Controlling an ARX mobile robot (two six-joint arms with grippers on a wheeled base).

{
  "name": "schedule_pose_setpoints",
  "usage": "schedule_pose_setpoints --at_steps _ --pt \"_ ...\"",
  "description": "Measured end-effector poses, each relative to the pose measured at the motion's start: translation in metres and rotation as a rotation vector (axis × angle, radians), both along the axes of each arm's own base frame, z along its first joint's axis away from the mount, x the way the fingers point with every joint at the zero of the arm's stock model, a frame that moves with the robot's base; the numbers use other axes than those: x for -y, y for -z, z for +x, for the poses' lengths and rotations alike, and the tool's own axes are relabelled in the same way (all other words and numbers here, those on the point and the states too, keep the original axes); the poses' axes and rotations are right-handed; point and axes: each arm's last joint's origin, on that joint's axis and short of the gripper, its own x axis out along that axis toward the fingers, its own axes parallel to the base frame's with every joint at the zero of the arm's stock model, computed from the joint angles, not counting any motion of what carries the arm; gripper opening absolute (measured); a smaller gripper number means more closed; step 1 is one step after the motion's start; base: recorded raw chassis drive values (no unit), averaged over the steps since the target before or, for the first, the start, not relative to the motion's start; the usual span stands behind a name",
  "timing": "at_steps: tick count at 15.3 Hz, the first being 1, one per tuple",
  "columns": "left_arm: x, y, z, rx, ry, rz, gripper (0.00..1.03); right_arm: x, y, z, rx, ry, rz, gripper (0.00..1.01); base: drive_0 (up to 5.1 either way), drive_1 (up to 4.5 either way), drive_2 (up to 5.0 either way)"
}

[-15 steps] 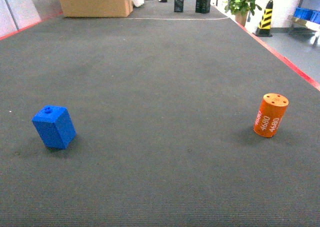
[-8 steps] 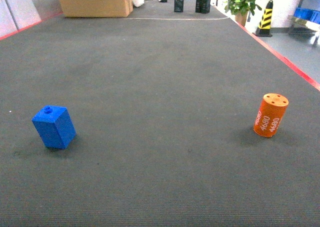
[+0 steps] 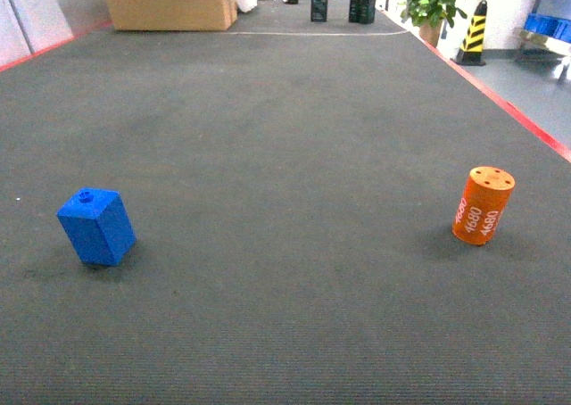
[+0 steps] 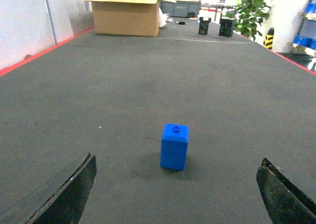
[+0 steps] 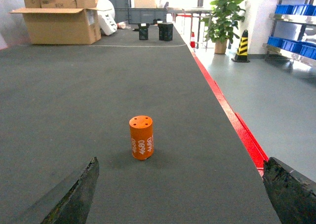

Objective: Sort blue parts and orange caps into right shelf containers

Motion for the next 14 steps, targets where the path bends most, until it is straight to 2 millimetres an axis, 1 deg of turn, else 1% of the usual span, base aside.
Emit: schedule_pose_setpoints --at_steps 12,13,14 --pt "0.0000 0.0000 0.0000 0.000 0.000 0.000 0.98 0.0000 0.0000 0.0000 0.000 0.000 0.000 0.98 0.0 0.00 0.0" --pt "0.0000 0.0000 0.0000 0.000 0.000 0.000 0.98 0.0001 0.0008 0.0001 -0.010 0.002 -0.003 0.98 0.0 0.00 0.0" --pt "0.0000 0.0000 0.0000 0.000 0.000 0.000 0.98 0.0001 0.0029 0.0008 -0.099 0.005 -0.037 0.98 0.0 0.00 0.0"
